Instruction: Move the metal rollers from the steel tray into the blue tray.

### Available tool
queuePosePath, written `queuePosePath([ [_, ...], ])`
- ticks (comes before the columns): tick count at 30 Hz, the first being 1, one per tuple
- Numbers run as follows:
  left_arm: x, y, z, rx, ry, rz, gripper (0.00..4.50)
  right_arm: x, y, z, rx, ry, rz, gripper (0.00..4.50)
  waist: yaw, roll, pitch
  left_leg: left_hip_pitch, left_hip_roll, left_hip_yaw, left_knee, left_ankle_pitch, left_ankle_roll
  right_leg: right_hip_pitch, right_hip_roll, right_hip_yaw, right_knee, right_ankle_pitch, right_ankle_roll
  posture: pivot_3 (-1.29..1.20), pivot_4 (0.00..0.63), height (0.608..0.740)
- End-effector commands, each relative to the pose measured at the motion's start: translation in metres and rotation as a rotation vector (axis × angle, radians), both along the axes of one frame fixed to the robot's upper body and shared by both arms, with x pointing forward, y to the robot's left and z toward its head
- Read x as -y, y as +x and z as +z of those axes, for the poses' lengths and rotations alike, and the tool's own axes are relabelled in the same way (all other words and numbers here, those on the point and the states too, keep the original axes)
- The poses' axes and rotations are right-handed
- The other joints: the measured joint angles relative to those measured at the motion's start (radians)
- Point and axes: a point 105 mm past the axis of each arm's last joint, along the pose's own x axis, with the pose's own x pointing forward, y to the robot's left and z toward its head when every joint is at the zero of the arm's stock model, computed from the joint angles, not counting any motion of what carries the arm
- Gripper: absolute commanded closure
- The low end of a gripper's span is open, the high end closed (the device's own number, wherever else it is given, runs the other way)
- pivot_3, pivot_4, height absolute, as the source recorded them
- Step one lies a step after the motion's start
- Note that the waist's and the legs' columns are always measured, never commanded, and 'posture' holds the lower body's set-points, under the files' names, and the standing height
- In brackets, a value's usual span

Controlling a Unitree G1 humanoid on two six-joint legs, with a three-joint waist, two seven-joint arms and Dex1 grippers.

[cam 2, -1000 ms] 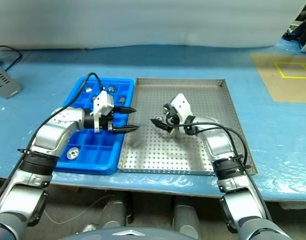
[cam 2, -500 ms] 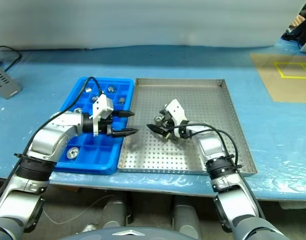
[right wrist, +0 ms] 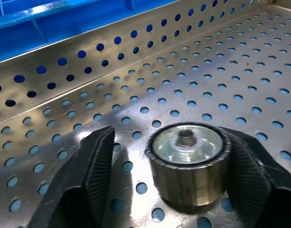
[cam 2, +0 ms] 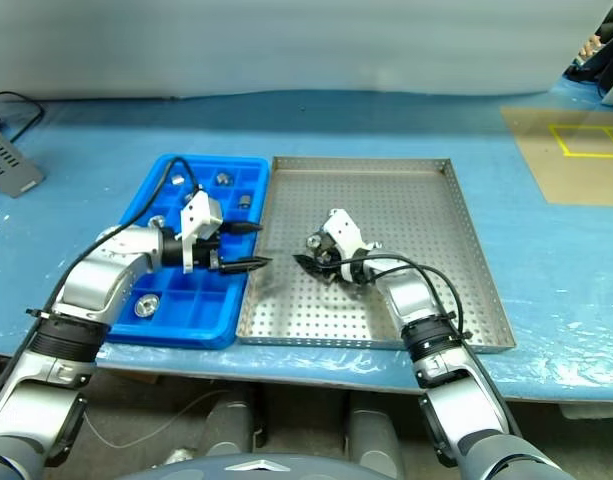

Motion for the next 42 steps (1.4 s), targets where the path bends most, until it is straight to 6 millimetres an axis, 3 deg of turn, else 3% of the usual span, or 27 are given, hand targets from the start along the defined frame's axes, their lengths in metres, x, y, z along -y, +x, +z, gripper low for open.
queuePosePath([
  [1,0.002,-0.001,0.008,0.044,-0.009,-0.007,0.67,-0.003,-0.002,0.016,0.057,0.032,0.029,2.12,0.000,0.000,0.000,0.000,0.000,0.000,0.000,0.000,0.000,0.000,0.000,0.000,0.000,0.000,0.000,-0.14,0.150,0.740],
  [3,0.002,-0.001,0.008,0.042,-0.010,-0.008,0.67,-0.004,-0.002,0.018,0.064,0.025,0.021,2.74,0.000,0.000,0.000,0.000,0.000,0.000,0.000,0.000,0.000,0.000,0.000,0.000,0.000,0.000,0.000,-0.14,0.150,0.740],
  [15,-0.009,-0.005,0.022,0.071,-0.048,0.010,0.67,-0.010,-0.003,0.066,0.164,0.065,0.092,2.74,-0.001,0.000,0.000,0.000,0.000,0.000,0.000,0.000,0.000,0.000,0.000,0.000,0.000,0.000,0.000,-0.16,0.150,0.740],
  [22,-0.033,-0.015,0.036,0.079,-0.075,0.077,0.67,-0.018,-0.004,0.105,0.247,0.092,0.151,2.74,-0.003,0.000,0.000,0.000,0.001,0.000,-0.002,0.000,0.000,-0.001,0.001,0.000,0.000,0.000,0.000,-0.12,0.150,0.740],
  [29,-0.046,-0.027,0.039,0.097,-0.080,0.172,0.67,-0.050,-0.016,0.122,0.276,0.117,0.311,2.74,0.002,0.000,0.000,0.000,0.001,0.000,-0.002,0.000,0.000,-0.001,0.000,0.000,-0.001,0.000,0.000,0.03,0.150,0.740],
  [42,-0.084,-0.078,0.034,0.095,-0.063,0.482,0.67,-0.104,-0.035,0.129,0.250,0.150,0.595,2.74,0.067,0.000,0.000,0.000,0.001,-0.001,-0.012,0.001,-0.003,-0.003,0.000,-0.003,-0.004,-0.001,-0.001,0.33,0.150,0.740],
])
